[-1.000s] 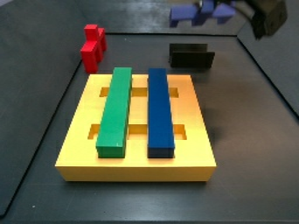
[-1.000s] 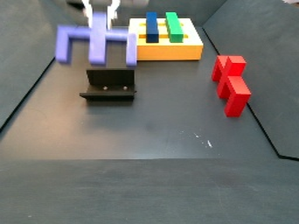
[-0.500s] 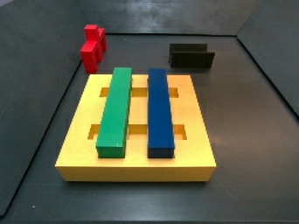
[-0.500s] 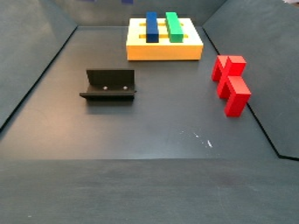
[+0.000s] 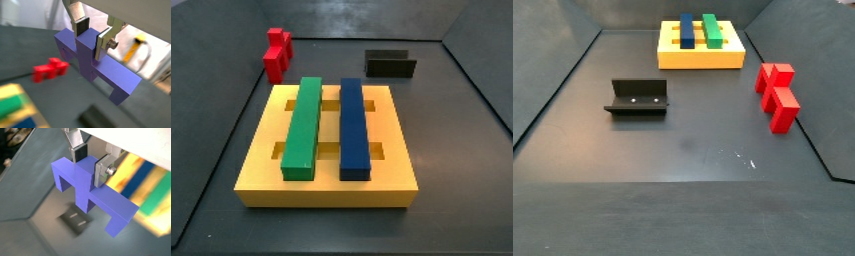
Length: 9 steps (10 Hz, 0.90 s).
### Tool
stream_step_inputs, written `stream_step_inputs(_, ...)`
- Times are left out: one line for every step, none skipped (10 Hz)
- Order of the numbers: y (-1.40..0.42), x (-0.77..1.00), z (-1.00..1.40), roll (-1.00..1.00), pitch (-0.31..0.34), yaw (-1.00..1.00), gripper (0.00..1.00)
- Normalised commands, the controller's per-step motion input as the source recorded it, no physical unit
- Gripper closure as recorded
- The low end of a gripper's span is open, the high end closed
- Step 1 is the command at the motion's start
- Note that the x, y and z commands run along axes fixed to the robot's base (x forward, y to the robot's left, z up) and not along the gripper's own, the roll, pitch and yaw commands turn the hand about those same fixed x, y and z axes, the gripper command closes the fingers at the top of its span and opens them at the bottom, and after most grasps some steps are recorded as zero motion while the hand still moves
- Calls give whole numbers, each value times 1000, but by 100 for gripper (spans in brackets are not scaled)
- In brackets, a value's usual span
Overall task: Pick up the purple object. Move up. Place the purple object on the fixture. Regrasp the purple object. Move to above the board. Insert the purple object.
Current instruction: Move to above the board, then insert the purple object.
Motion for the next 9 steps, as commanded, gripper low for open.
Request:
stream_step_inputs(-882,-767,164,-1000,119,-60,100)
stream_step_inputs(-456,-441,84,-1000,116,-47,100)
stream_step_inputs(-240,-247,51,-1000,118,-41,100)
stream_step_inputs(-123,-152,27,-1000,99,-32,100)
stream_step_inputs(-58,-121,17,-949,75,-23,100)
stream_step_inputs(-2,-91,12,-725,32,-12,100)
stream_step_inputs(4,-81,0,-443,-11,-6,100)
stream_step_inputs(2,-57,3,-256,-23,-3,100)
stream_step_inputs(-9,-54,-429,-261,-149,14,100)
